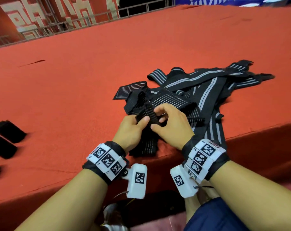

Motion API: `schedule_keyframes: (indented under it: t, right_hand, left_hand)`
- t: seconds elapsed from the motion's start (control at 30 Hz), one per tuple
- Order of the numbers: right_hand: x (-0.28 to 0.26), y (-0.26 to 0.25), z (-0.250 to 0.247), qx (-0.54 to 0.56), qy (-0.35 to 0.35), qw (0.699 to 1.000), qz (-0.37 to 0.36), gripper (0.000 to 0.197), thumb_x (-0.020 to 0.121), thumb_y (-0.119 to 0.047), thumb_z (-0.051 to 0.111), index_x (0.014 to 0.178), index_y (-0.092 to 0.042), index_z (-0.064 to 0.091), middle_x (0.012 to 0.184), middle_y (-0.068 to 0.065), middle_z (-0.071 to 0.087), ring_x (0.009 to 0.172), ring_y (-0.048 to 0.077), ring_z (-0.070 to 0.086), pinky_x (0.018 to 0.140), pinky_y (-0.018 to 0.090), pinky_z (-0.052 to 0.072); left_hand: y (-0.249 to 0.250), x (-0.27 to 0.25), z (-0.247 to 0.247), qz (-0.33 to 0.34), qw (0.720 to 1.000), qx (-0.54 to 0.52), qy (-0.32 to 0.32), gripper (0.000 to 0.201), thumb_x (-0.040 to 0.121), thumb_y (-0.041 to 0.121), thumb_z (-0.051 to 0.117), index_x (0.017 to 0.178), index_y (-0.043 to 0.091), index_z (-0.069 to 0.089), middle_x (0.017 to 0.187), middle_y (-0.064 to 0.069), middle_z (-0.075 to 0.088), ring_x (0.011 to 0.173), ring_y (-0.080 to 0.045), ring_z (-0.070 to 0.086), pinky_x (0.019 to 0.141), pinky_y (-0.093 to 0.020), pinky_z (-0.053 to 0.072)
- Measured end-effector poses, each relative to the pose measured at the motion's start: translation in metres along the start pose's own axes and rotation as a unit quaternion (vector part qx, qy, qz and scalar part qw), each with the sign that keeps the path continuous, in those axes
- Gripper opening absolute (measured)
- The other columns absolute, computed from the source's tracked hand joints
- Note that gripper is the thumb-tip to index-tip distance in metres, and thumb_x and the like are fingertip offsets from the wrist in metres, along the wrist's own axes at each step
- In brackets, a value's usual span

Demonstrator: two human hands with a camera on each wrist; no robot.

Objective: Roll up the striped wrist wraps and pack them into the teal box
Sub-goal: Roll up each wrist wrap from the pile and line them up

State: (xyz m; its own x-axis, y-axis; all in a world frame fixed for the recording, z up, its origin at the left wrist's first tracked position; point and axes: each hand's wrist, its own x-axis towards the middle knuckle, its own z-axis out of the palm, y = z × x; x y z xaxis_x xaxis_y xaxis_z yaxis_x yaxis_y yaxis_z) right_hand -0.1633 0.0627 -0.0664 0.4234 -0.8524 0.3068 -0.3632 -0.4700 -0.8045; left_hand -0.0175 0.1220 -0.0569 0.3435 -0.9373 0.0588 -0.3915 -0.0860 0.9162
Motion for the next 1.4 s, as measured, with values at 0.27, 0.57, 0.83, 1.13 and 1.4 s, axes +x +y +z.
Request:
schedule_keyframes:
  t: [0.27, 0.57, 0.83, 1.13, 1.4]
  right_hand:
    - [0.004, -0.005, 0.0, -0.045, 0.008, 0.999, -0.009, 0.019, 0.077, -0.03, 0.082, 0.09, -0.026, 0.069, 0.093, -0.007, 0.063, 0.076, 0.013, 0.062, 0.084, 0.037, 0.051]
    - [0.008, -0.001, -0.005, -0.107, -0.119, 0.985, 0.071, 0.051, 0.095, -0.063, 0.048, 0.122, -0.025, 0.069, 0.155, -0.004, 0.033, 0.129, 0.015, 0.051, 0.11, 0.038, 0.039]
    - [0.011, -0.007, -0.001, -0.094, -0.141, 0.985, 0.043, 0.08, 0.081, -0.041, 0.08, 0.148, -0.03, 0.039, 0.133, 0.002, 0.06, 0.112, 0.024, 0.059, 0.097, 0.028, 0.042]
    - [0.01, -0.011, 0.014, -0.173, -0.165, 0.971, 0.025, 0.061, 0.072, -0.033, 0.086, 0.125, -0.026, 0.058, 0.122, 0.0, 0.063, 0.117, 0.025, 0.057, 0.099, 0.038, 0.047]
    - [0.015, -0.019, 0.028, -0.248, -0.095, 0.964, 0.02, 0.024, 0.084, -0.008, 0.058, 0.104, -0.021, 0.054, 0.109, 0.004, 0.062, 0.101, 0.039, 0.059, 0.078, 0.042, 0.046]
  left_hand:
    - [0.009, -0.003, -0.01, 0.032, 0.997, 0.072, -0.006, 0.04, 0.104, 0.033, 0.052, 0.093, -0.001, 0.069, 0.078, -0.007, 0.069, 0.066, -0.01, 0.057, 0.066, -0.038, 0.049]
    - [0.009, -0.009, -0.02, -0.017, 0.996, -0.071, 0.044, 0.021, 0.074, 0.03, 0.055, 0.074, 0.009, 0.056, 0.067, -0.008, 0.048, 0.064, -0.019, 0.044, 0.06, -0.037, 0.037]
    - [0.009, -0.017, -0.027, -0.084, 0.957, -0.267, 0.071, 0.032, 0.055, 0.023, 0.059, 0.08, 0.004, 0.059, 0.071, -0.01, 0.047, 0.062, -0.02, 0.043, 0.056, -0.03, 0.031]
    - [-0.001, -0.011, -0.043, -0.101, 0.933, -0.327, 0.108, 0.027, 0.098, 0.015, 0.04, 0.089, 0.009, 0.064, 0.071, -0.005, 0.068, 0.064, -0.017, 0.067, 0.055, -0.033, 0.058]
    - [-0.013, -0.007, -0.054, -0.064, 0.942, -0.266, 0.195, 0.024, 0.101, 0.01, 0.045, 0.089, 0.008, 0.065, 0.067, -0.001, 0.067, 0.061, -0.013, 0.066, 0.053, -0.031, 0.057]
